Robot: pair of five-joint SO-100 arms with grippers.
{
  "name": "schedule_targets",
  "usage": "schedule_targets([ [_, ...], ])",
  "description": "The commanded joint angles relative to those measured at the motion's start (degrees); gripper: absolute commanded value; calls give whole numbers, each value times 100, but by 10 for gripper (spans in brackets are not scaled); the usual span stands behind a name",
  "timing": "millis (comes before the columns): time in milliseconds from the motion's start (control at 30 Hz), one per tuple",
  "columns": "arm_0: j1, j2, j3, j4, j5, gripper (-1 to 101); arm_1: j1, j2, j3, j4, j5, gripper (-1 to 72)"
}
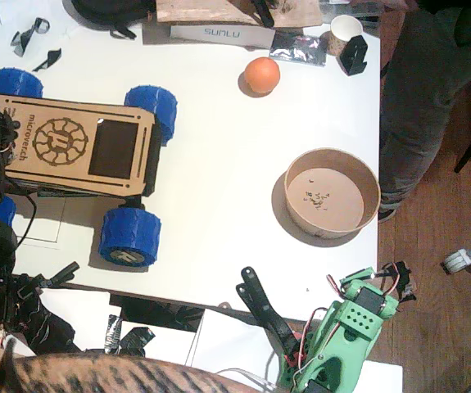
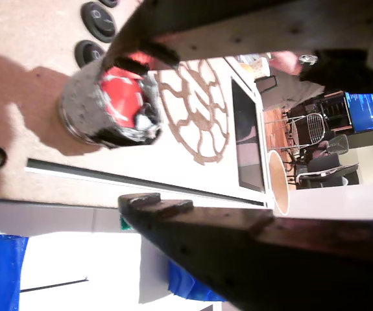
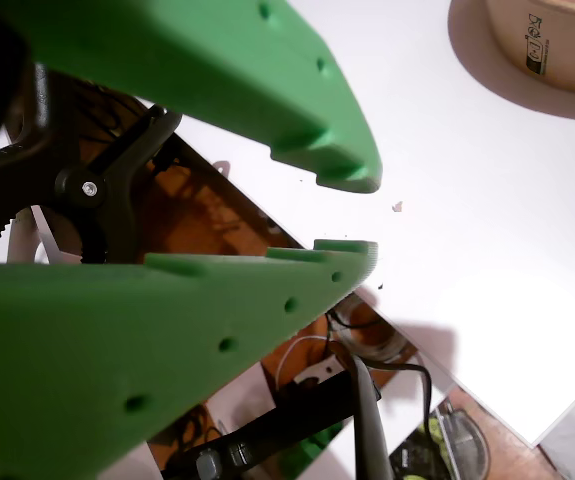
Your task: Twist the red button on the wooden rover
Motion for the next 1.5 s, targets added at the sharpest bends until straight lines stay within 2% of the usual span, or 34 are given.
schedule_targets([
  [0, 35, -26, -193, -167, 53, 228, 18, 9, -26, 35, -53, 25],
  [333, 44, -1063, -1406, 404, 53, 228, 18, 9, -26, 35, -53, 25],
  [933, 123, -1468, -1494, 88, 53, 222, 18, 9, -26, 35, -53, 25],
  [1200, 123, -360, -1485, 844, 53, 202, 18, 9, -26, 35, -53, 25],
  [1467, 132, 141, -1433, 1116, 44, 196, 18, 9, -26, 35, -53, 25],
])
